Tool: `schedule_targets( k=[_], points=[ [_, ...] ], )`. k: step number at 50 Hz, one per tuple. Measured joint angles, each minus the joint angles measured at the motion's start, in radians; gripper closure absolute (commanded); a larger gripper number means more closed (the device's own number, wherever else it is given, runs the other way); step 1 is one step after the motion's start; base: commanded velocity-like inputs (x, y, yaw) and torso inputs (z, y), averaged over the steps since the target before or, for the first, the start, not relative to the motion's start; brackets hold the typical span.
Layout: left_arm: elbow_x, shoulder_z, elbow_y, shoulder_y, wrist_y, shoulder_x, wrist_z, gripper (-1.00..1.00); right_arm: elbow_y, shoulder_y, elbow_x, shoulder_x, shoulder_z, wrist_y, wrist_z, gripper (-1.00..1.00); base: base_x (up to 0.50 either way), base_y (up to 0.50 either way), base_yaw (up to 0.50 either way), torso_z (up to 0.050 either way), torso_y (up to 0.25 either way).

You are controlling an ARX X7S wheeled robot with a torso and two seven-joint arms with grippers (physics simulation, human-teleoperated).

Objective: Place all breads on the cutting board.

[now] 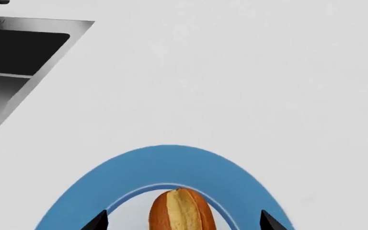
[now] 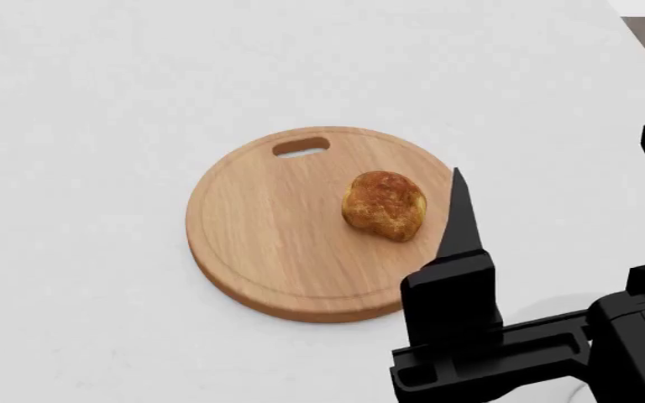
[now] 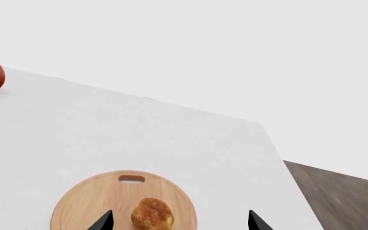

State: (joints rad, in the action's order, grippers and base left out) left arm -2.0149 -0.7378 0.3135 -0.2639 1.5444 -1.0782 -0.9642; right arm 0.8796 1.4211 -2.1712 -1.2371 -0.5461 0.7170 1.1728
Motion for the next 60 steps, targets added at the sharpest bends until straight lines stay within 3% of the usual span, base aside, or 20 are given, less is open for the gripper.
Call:
schedule_targets(
  k=[21,36,47,48,60],
  points=[
    [0.202,-0.012,0.039,0.111,-0.030,0.095,0.161,-1.00,0.012,-0.022,0.000,-0.020,0.014,-0.011,-0.012,-1.00,0.00,0.00,0.00,0.000,0.000],
    [0.251,-0.074,0.066,0.209,-0.046,0.119,0.221,-1.00,0.013,-0.028,-0.001,-0.026,0.022,-0.013,-0.018,-1.00,0.00,0.00,0.00,0.000,0.000],
    [0.279,-0.046,0.072,0.221,-0.076,0.119,0.245,-1.00,0.016,-0.034,-0.003,-0.034,0.029,-0.017,-0.022,-1.00,0.00,0.00,0.00,0.000,0.000],
    [0.283,-0.039,0.071,0.218,-0.080,0.119,0.247,1.00,0.017,-0.035,-0.003,-0.035,0.029,-0.017,-0.023,-1.00,0.00,0.00,0.00,0.000,0.000],
    [0.287,0.016,0.075,0.191,-0.117,0.098,0.240,1.00,0.017,-0.041,0.003,-0.029,0.030,-0.018,-0.020,-1.00,0.00,0.00,0.00,0.000,0.000]
  ],
)
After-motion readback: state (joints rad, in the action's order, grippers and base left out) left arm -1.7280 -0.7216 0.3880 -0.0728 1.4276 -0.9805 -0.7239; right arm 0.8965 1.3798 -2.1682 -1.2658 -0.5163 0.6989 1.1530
